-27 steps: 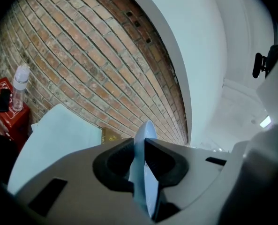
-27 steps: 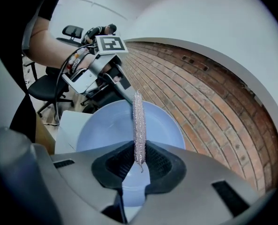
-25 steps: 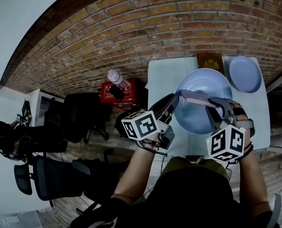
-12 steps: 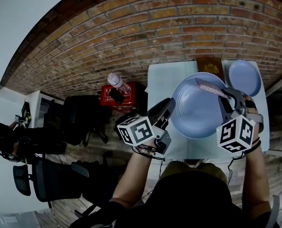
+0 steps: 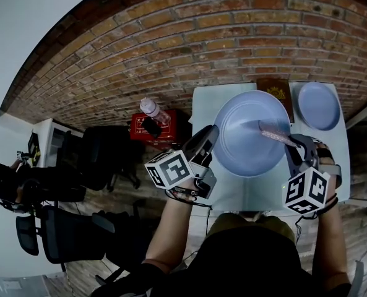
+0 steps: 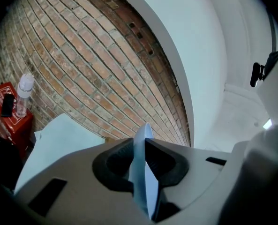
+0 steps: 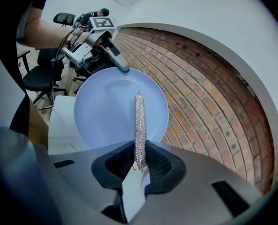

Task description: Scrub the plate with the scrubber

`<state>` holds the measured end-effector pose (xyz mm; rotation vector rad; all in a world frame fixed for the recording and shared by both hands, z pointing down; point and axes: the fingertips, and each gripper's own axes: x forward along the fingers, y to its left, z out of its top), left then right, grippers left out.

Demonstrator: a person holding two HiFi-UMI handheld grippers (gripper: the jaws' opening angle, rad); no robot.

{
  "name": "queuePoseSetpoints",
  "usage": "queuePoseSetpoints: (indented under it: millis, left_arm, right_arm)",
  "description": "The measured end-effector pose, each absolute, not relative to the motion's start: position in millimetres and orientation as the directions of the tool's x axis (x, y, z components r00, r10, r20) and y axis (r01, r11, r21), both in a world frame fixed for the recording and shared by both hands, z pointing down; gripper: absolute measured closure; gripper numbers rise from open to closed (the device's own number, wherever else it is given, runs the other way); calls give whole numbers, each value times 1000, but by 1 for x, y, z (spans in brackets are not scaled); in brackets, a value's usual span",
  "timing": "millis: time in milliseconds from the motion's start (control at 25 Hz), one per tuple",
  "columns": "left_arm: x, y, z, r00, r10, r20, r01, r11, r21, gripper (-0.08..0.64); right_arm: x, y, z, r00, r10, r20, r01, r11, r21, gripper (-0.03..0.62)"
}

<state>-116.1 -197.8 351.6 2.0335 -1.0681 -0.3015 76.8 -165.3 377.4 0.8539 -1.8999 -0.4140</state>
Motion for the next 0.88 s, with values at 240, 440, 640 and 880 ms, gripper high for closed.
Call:
queuePoseSetpoints:
  millis: [240,440,640,880]
  left_arm:
    - [-123,-204,355,596,-788,155,-592,-301,748,476]
    - [-124,-206,356,595,-790,149,-589,-303,749,475]
    - [-123,-208,356,596,-789,150,-591,-304,748,474]
    - [-116,-205,358,612,-776,153,-584,-314,748,474]
  right_arm:
    - [68,-142,396,-304,-671,677,-347,739,577,505]
    - [53,-120,404,-337,-633,697,-307,773,554,505]
    - [33,-100,409,-383,-588,712,-263,809,527,505]
    - [5,-86,405,-458,-551,697,-251,833,493,505]
